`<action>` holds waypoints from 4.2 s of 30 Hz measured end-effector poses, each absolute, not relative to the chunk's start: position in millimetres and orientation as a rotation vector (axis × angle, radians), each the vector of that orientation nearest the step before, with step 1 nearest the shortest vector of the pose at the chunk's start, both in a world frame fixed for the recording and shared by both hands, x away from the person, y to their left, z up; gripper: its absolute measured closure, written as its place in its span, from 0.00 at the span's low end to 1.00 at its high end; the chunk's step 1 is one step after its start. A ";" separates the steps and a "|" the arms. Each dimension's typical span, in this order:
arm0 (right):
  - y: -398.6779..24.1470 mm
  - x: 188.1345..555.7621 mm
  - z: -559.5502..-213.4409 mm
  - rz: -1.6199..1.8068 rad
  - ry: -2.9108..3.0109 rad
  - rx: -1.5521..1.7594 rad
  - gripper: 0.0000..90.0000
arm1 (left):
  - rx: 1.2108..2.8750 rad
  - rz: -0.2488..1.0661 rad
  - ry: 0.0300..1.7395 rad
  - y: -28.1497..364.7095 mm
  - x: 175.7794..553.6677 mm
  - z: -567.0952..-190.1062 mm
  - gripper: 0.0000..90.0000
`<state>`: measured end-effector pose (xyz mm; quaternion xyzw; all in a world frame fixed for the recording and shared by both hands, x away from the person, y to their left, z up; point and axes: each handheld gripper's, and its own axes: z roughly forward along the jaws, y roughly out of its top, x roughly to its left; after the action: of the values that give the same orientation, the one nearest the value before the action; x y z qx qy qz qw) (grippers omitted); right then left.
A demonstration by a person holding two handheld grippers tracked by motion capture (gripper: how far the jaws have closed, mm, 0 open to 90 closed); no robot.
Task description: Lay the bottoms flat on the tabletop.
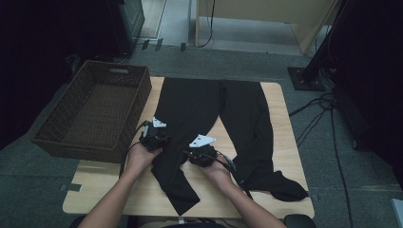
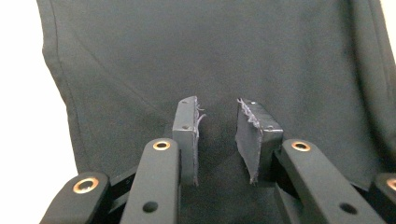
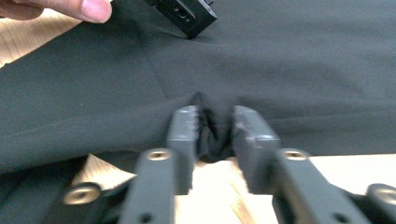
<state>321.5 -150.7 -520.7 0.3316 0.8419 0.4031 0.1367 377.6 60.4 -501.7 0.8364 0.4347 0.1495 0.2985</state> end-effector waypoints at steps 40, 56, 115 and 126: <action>-91.0 285.7 -506.4 1.339 2.637 0.900 1.00 | 2.190 0.356 1.152 57.2 383.2 -503.1 0.81; -53.5 238.0 -518.2 1.355 2.915 0.688 1.00 | 2.184 0.340 1.152 59.2 384.3 -503.3 0.82; -262.0 311.7 -512.9 1.046 2.324 1.327 1.00 | 2.196 0.258 1.076 31.3 374.3 -504.5 0.44; -250.0 266.9 -511.8 1.104 2.437 1.299 0.99 | 2.066 0.337 1.244 68.5 378.3 -489.4 0.41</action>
<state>266.9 -250.0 -511.8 0.4351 0.8166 0.3698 0.0838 378.3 68.5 -489.4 0.7959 0.4794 0.1300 0.3461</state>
